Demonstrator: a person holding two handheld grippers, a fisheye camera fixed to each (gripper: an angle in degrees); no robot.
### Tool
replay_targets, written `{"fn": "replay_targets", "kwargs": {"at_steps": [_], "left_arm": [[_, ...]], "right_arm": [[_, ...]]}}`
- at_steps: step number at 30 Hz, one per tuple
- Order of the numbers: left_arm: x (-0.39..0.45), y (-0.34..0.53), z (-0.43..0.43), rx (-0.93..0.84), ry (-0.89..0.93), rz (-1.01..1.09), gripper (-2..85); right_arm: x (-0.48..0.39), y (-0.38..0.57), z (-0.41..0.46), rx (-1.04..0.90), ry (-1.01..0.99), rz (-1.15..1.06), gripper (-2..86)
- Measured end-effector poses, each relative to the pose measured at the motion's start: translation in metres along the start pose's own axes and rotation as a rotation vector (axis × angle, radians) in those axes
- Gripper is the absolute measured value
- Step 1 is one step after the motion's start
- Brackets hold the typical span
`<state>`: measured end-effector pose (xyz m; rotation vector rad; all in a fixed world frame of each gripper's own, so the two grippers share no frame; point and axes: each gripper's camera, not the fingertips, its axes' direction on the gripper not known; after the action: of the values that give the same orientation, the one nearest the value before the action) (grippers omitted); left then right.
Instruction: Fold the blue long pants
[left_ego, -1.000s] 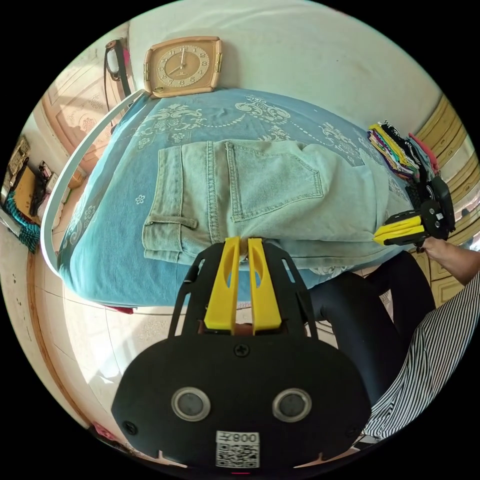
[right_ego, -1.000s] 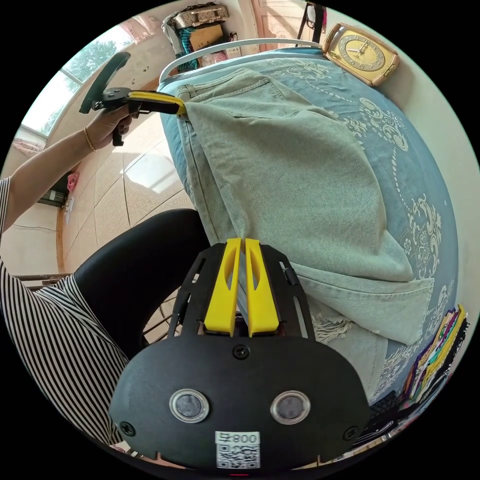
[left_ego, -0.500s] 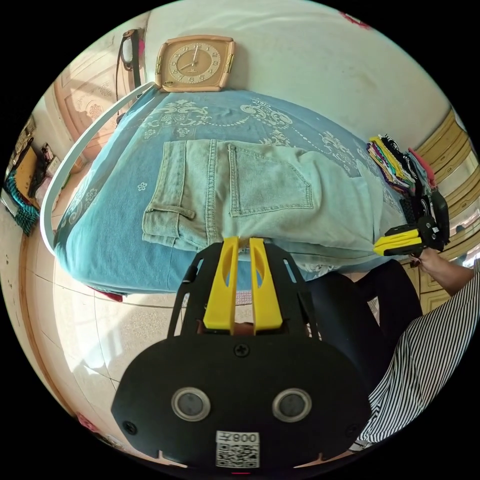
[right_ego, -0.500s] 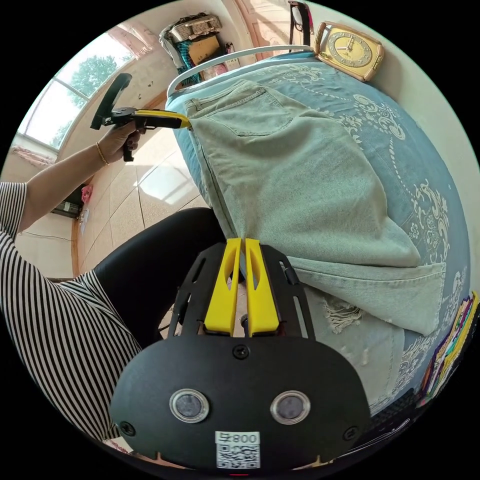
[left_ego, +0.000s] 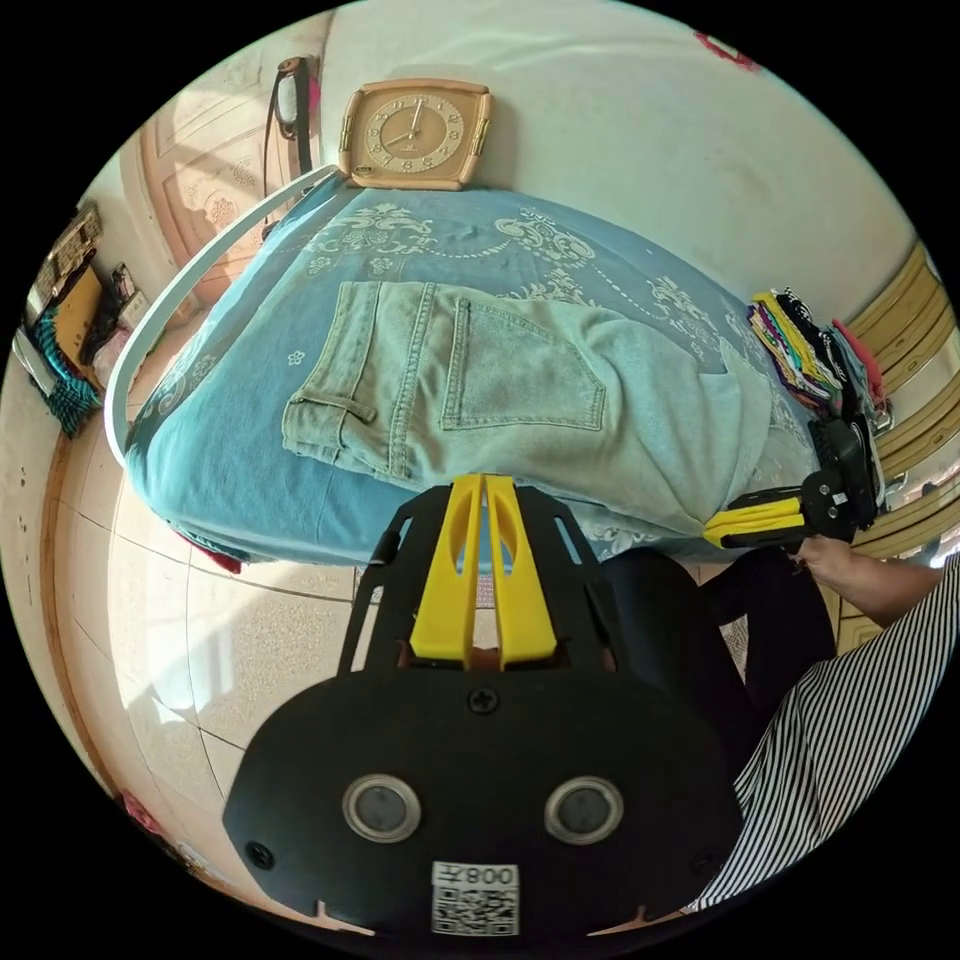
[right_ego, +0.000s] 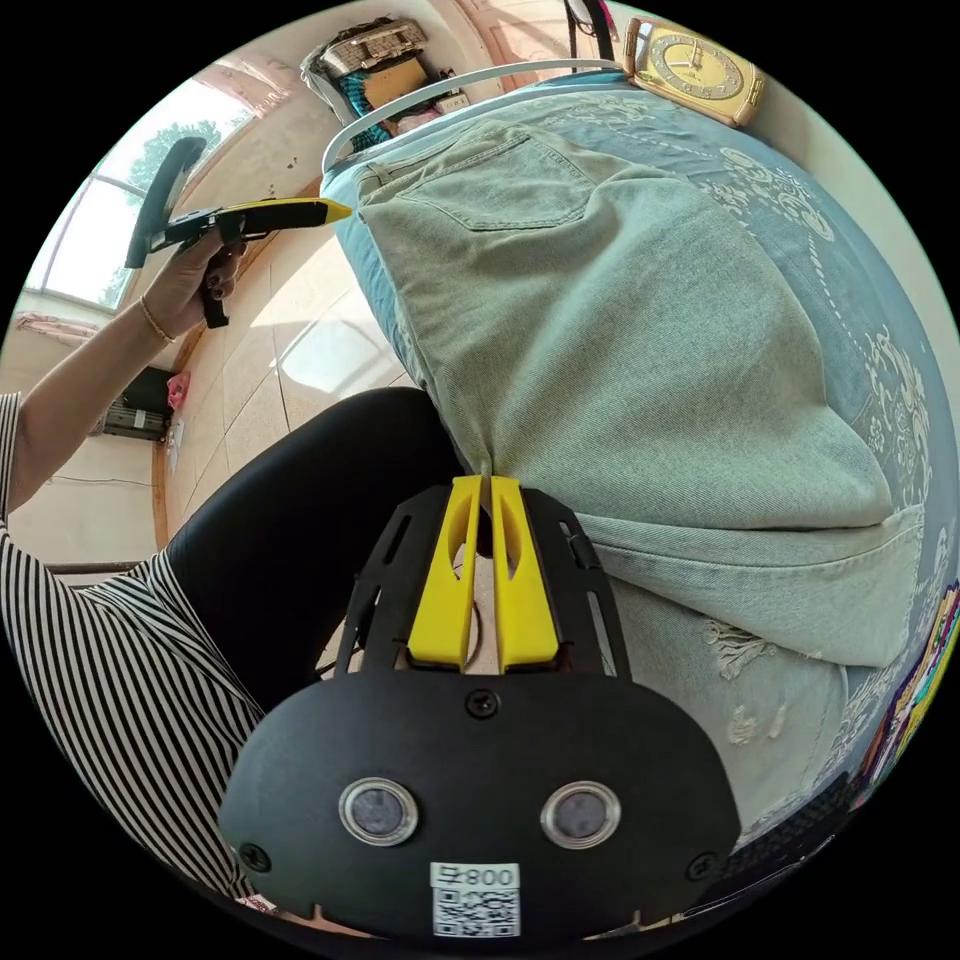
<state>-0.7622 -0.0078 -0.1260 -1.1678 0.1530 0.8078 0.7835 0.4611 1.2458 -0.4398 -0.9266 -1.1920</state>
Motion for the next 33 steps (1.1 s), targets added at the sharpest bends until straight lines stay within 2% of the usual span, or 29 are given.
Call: {"fn": "replay_targets", "kwargs": {"at_steps": [4, 9, 12, 17, 19, 21, 24, 28, 33], "left_arm": [[0.023, -0.008, 0.016, 0.012, 0.097, 0.026, 0.4], [0.037, -0.021, 0.059, -0.164, 0.034, 0.018, 0.3], [0.036, -0.024, 0.063, -0.146, 0.084, -0.035, 0.2], [0.041, -0.039, 0.053, -0.028, 0.029, -0.087, 0.2], [0.037, -0.045, 0.064, -0.068, -0.019, -0.145, 0.2], [0.038, -0.05, 0.086, -0.168, 0.007, -0.144, 0.2], [0.045, -0.056, 0.09, -0.14, 0.022, -0.184, 0.3], [0.076, -0.061, 0.078, -0.018, -0.029, -0.164, 0.4], [0.125, -0.077, 0.081, 0.077, 0.103, -0.093, 1.2]], "right_arm": [[-0.004, -0.006, -0.022, 0.001, 0.032, -0.022, 1.9], [0.0, -0.014, -0.054, -0.005, 0.007, -0.031, 1.9], [0.001, -0.021, -0.076, -0.003, 0.013, -0.045, 2.0], [0.011, -0.037, -0.108, 0.003, -0.009, -0.027, 2.0], [0.013, -0.045, -0.127, 0.009, -0.002, -0.026, 2.1], [0.014, -0.052, -0.142, 0.016, 0.006, -0.018, 2.3], [0.019, -0.062, -0.169, 0.036, 0.002, 0.004, 2.6], [0.044, -0.071, -0.217, 0.105, -0.122, 0.103, 3.2], [0.094, -0.057, -0.282, 0.23, -0.338, 0.269, 4.2]]}}
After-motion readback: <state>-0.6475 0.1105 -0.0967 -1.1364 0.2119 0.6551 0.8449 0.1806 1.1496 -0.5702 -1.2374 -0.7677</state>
